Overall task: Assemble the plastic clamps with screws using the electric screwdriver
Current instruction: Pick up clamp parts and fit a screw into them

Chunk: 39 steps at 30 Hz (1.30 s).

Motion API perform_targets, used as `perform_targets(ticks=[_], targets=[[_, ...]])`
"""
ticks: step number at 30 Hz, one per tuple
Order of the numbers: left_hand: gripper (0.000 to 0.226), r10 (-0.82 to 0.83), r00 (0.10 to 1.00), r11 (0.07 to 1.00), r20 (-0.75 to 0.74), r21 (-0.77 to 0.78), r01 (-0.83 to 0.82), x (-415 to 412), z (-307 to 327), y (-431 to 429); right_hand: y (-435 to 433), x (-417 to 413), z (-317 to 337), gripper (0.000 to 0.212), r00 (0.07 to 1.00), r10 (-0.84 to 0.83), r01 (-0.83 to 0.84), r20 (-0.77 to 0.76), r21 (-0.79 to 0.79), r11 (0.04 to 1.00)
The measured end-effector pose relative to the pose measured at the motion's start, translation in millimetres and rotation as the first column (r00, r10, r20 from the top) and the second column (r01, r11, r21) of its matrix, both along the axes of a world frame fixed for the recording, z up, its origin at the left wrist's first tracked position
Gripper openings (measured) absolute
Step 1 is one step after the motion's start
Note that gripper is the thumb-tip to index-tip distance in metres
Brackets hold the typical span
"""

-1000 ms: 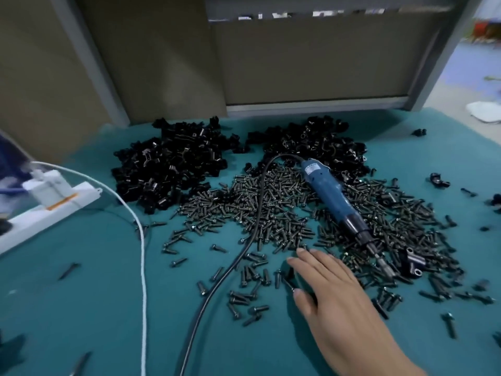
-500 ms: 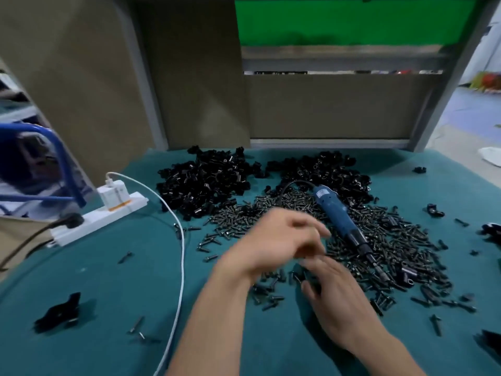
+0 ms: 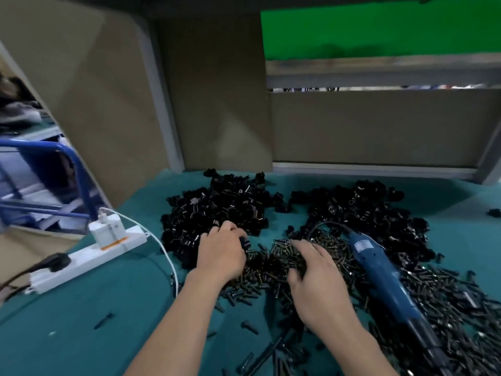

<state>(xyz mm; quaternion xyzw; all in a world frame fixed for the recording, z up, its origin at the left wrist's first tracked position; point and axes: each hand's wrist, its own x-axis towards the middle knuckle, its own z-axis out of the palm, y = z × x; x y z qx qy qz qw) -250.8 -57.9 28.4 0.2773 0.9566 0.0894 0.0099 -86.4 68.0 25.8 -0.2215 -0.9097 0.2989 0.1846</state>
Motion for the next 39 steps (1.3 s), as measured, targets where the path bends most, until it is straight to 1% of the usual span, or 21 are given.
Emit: perform_targets(ticks=[2, 6, 7, 10, 13, 14, 15, 16, 17, 18, 19, 21, 24, 26, 28, 30, 31, 33, 36, 38, 39], targets=[[0.032, 0.041, 0.999, 0.989, 0.028, 0.141, -0.044, -9, -8, 0, -5, -22, 0, 0.056, 0.997, 0.065, -0.066, 0.036, 0.018, 0.998], [0.039, 0.079, 0.996, 0.928, 0.031, 0.361, -0.085, -10, -15, -6, -23, -50, 3, 0.044, 0.971, 0.127, -0.159, 0.2, 0.156, 0.975], [0.039, 0.083, 0.996, 0.907, 0.044, 0.41, -0.093, -9, -13, -9, -24, -52, 4, 0.041, 0.972, 0.12, -0.15, 0.202, 0.143, 0.978], [0.033, 0.119, 0.987, 0.863, 0.106, 0.48, -0.156, -5, -4, -16, -23, -50, 8, 0.04, 0.987, 0.063, -0.062, 0.148, -0.008, 0.998], [0.026, 0.2, 0.975, 0.805, 0.099, 0.551, -0.221, 4, 10, -20, -24, -41, 7, 0.055, 0.996, 0.037, -0.04, 0.087, 0.032, 0.999], [0.028, 0.196, 0.973, 0.748, 0.126, 0.622, -0.231, 11, 16, -20, -26, -37, 7, 0.058, 0.999, 0.046, -0.047, 0.029, 0.031, 0.998], [0.032, 0.152, 0.968, 0.66, 0.202, 0.708, -0.251, 18, 23, -20, -27, -34, 8, 0.058, 0.998, 0.048, -0.049, -0.03, -0.019, 0.999], [0.038, 0.048, 0.948, 0.546, 0.315, 0.787, -0.289, 26, 28, -19, -28, -30, 10, 0.054, 0.994, 0.049, -0.061, -0.093, -0.135, 0.989], [0.04, -0.094, 0.897, 0.435, 0.433, 0.828, -0.354, 35, 30, -18, -30, -26, 12, 0.048, 0.984, 0.051, -0.101, -0.173, -0.295, 0.95], [0.037, -0.232, 0.823, 0.374, 0.519, 0.828, -0.417, 46, 30, -18, -33, -20, 15, 0.042, 0.968, 0.055, -0.162, -0.245, -0.442, 0.882], [0.033, -0.336, 0.757, 0.355, 0.561, 0.82, -0.45, 56, 27, -18, -36, -14, 17, 0.039, 0.951, 0.063, -0.22, -0.304, -0.516, 0.828], [0.025, -0.418, 0.692, 0.353, 0.589, 0.807, -0.474, 71, 17, -20, -39, -1, 15, 0.043, 0.936, 0.076, -0.258, -0.343, -0.524, 0.812], [0.019, -0.371, 0.723, 0.371, 0.583, 0.806, -0.46, 77, 3, -21, -38, 9, 3, 0.036, 0.956, 0.0, -0.167, -0.294, -0.541, 0.825], [0.023, -0.215, 0.816, 0.379, 0.537, 0.816, -0.437, 75, -2, -22, -35, 11, -4, 0.032, 0.97, -0.047, -0.067, -0.238, -0.45, 0.89], [0.026, 0.065, 0.915, 0.455, 0.398, 0.804, -0.382, 68, -9, -26, -30, 9, -8, 0.035, 0.971, -0.088, 0.016, -0.223, -0.305, 0.952], [0.026, 0.256, 0.939, 0.562, 0.231, 0.754, -0.339, 64, -13, -31, -28, 2, -6, 0.036, 0.978, -0.09, 0.052, -0.189, -0.198, 0.979], [0.033, 0.287, 0.938, 0.583, 0.194, 0.742, -0.332, 63, -15, -31, -26, -4, -6, 0.039, 0.987, -0.078, 0.06, -0.139, -0.129, 0.99], [0.05, 0.257, 0.952, 0.61, 0.167, 0.736, -0.294, 63, -16, -26, -21, -20, -5, 0.046, 0.998, -0.048, 0.05, -0.039, 0.054, 0.997], [0.073, 0.156, 0.977, 0.684, 0.148, 0.697, -0.215, 66, -16, -23, -15, -47, -4, 0.048, 0.998, 0.012, -0.024, 0.065, 0.198, 0.98], [0.076, 0.109, 0.981, 0.736, 0.16, 0.651, -0.188, 65, -18, -22, -9, -61, -8, 0.041, 0.982, 0.038, -0.084, 0.184, 0.251, 0.964], [0.073, 0.103, 0.982, 0.747, 0.159, 0.64, -0.182, 65, -18, -21, -7, -63, -9, 0.035, 0.981, 0.037, -0.085, 0.191, 0.25, 0.964]])
